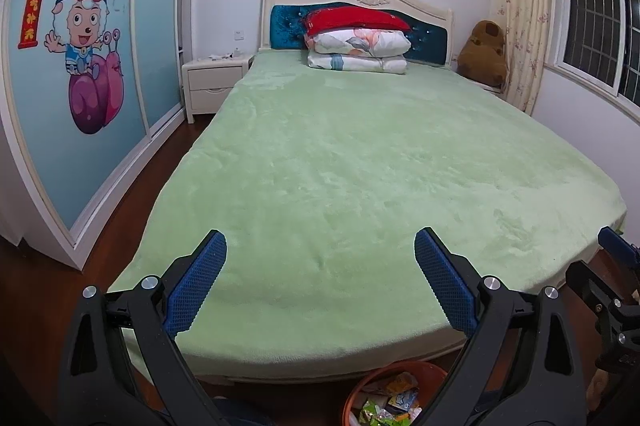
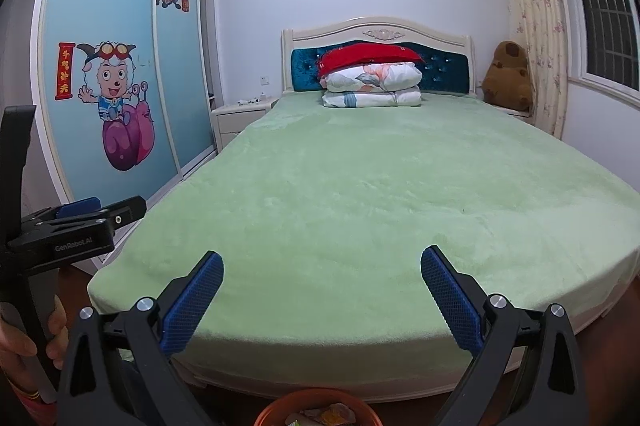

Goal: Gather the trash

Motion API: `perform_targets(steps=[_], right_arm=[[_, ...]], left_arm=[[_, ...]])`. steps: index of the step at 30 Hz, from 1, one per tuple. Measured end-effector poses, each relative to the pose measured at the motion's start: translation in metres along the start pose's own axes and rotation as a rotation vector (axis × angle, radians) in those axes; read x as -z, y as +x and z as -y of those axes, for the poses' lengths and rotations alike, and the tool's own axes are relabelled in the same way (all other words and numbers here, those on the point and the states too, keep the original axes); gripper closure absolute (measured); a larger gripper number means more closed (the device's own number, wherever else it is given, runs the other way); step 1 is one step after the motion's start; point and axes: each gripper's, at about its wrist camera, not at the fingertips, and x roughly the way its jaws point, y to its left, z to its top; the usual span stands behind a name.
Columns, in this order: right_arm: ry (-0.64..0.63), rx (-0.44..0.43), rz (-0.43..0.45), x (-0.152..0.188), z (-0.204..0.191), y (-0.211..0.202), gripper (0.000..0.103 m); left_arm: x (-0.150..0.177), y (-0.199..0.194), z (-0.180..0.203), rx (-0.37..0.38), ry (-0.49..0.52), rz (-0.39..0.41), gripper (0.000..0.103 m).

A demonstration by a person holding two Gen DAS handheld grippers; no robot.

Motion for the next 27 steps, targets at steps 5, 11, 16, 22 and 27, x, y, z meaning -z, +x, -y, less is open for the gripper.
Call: perform_targets(steps=[5, 11, 16, 22, 27], right_arm=[[0.004, 0.0, -0.005, 0.0018, 0.0025, 0.0007, 0.006], [0.013, 0.004, -0.007, 0.0042, 0.004, -0.0004, 0.006], [0.017, 0.005, -0.007, 0.0046, 0.0042, -0.0001, 0.006], [0.017, 0.008, -0.011, 0.0053, 0.0054, 0.0017, 0.006], [0.022, 0.007, -0.013, 0.0076, 0.0081, 0.0025, 0.006]], left_arm=[[-0.0009, -0.0007, 0.0003, 0.004, 0.001, 0.0, 0.01], [-0.0025, -0.0045, 0.0013, 0.004, 0.0, 0.012, 0.01], [-0.003, -0.006, 0.0028, 0.002, 0.0, 0.021, 0.01], [-0.003, -0.0071, 0.0063, 0.005, 0.005, 0.026, 0.01], [-0.0021, -0.007, 0.0076, 0.005, 0.012, 0.024, 0.01]])
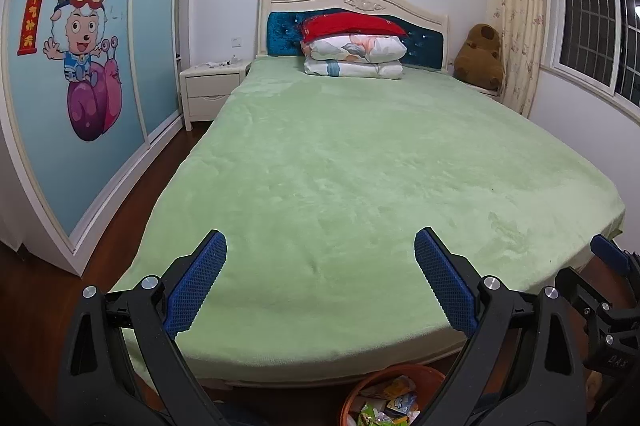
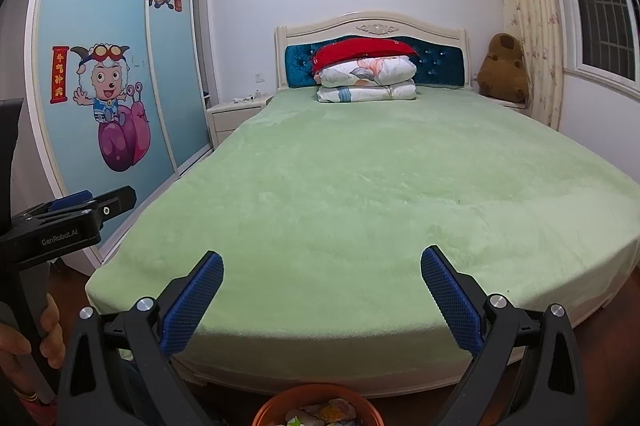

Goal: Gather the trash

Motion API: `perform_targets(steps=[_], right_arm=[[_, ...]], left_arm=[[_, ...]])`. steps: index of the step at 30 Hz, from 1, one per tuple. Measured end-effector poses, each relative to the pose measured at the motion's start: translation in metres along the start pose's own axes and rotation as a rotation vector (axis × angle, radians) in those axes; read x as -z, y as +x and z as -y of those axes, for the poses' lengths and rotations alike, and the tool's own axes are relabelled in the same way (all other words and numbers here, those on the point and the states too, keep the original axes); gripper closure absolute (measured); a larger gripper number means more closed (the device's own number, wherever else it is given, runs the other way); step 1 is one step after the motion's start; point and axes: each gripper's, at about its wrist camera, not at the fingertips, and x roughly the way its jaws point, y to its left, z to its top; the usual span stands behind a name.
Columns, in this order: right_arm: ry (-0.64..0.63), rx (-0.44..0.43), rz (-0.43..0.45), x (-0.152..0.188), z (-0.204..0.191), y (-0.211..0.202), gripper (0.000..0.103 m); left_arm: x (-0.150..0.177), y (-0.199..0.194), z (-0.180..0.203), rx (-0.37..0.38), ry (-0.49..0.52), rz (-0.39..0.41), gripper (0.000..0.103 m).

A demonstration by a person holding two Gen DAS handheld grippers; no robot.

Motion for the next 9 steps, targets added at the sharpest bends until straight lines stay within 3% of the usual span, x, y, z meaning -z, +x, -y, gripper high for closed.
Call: perform_targets(steps=[9], right_arm=[[0.006, -0.002, -0.001, 0.0013, 0.0017, -0.0006, 0.006]], left_arm=[[0.0006, 0.0, 0.0009, 0.004, 0.004, -0.006, 0.01]])
